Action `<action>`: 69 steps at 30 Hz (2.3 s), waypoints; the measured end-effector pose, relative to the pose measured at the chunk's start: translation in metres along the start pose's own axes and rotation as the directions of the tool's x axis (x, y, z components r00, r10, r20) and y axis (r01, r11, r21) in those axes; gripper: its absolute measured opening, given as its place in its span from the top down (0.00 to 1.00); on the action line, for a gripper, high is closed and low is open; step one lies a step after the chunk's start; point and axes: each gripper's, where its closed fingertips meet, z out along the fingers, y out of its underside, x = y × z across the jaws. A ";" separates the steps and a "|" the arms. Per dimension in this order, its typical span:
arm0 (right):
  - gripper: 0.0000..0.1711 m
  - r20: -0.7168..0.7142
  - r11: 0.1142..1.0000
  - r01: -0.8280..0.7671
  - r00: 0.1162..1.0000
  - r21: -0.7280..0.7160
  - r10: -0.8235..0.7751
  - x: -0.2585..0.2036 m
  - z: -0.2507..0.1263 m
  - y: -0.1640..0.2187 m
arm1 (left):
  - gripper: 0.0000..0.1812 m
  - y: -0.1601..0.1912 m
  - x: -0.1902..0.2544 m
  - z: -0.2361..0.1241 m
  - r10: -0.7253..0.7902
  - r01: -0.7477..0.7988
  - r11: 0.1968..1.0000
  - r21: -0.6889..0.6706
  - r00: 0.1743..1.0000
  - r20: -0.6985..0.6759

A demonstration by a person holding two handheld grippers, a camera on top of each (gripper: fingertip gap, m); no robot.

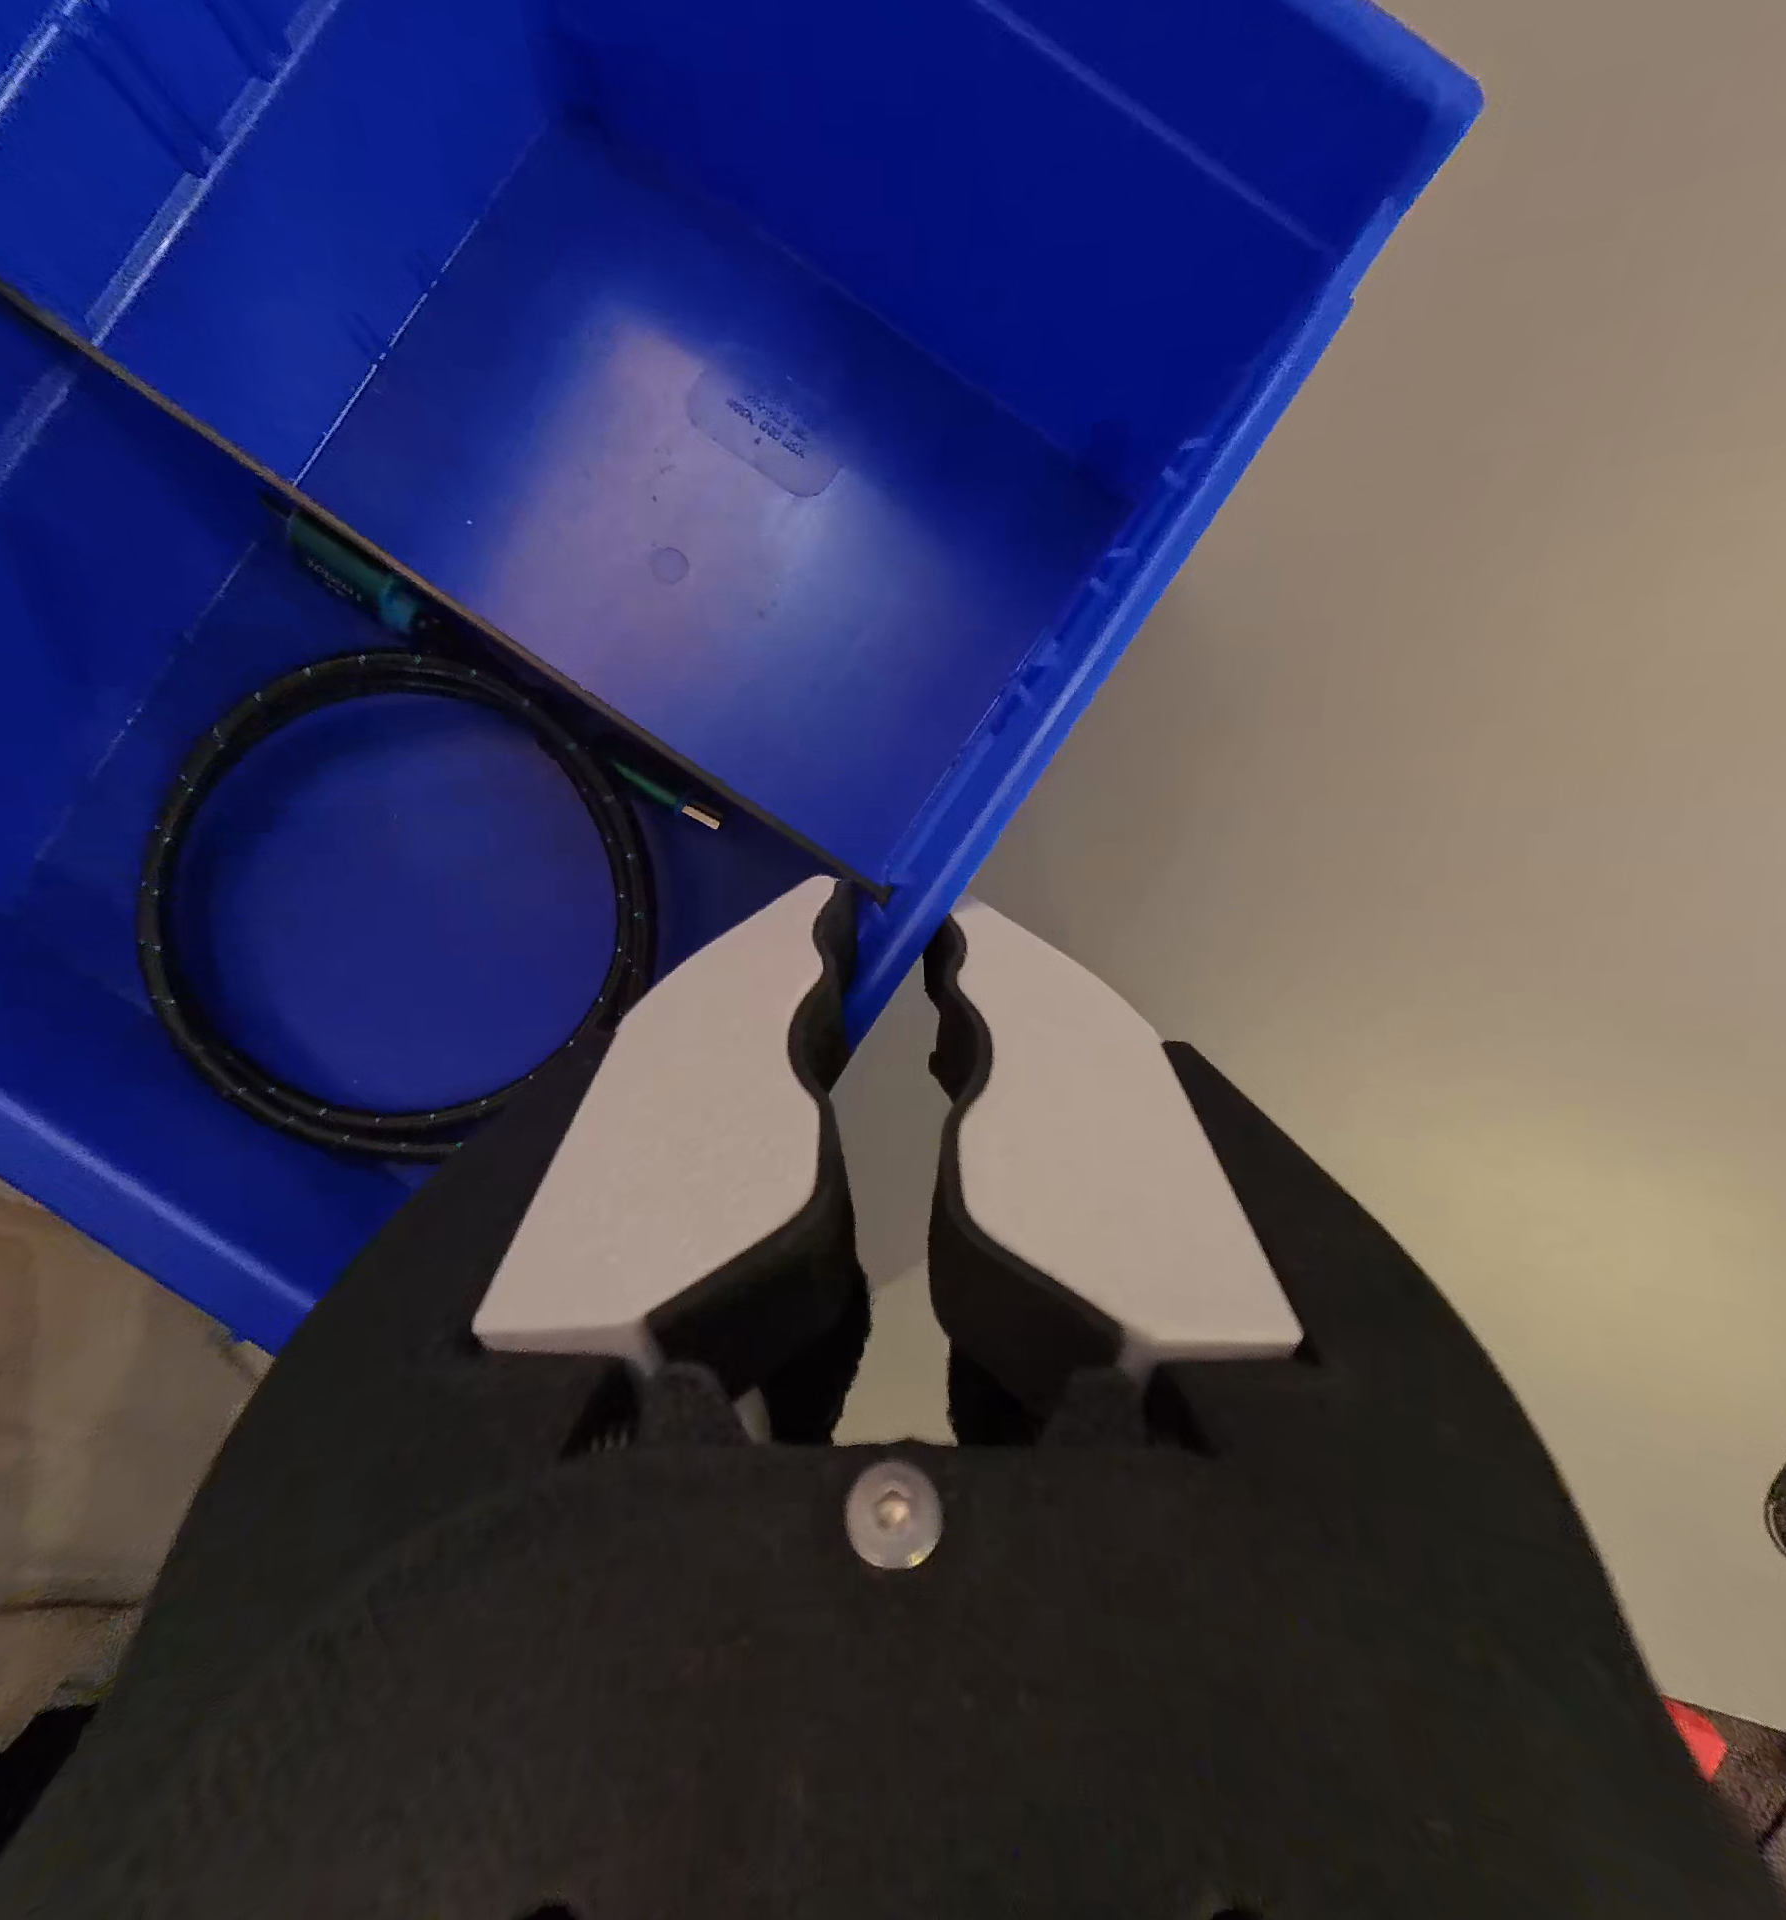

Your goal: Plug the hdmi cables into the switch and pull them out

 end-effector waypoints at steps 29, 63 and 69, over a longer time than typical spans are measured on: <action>0.94 0.049 0.972 0.216 0.976 -0.098 -0.212 0.060 0.007 -0.005 | 0.98 0.139 -0.085 -0.016 -0.303 0.305 0.947 -0.100 0.952 0.034; 0.77 0.106 0.896 0.322 0.924 0.305 -0.368 -0.142 -0.043 -0.100 | 0.81 0.046 -0.072 0.037 -0.216 0.213 0.976 -0.044 0.975 -0.057; 0.76 0.236 0.893 0.332 0.882 0.303 -0.408 -0.198 -0.021 -0.105 | 0.89 0.039 -0.064 0.056 -0.281 0.278 0.960 -0.041 0.947 -0.155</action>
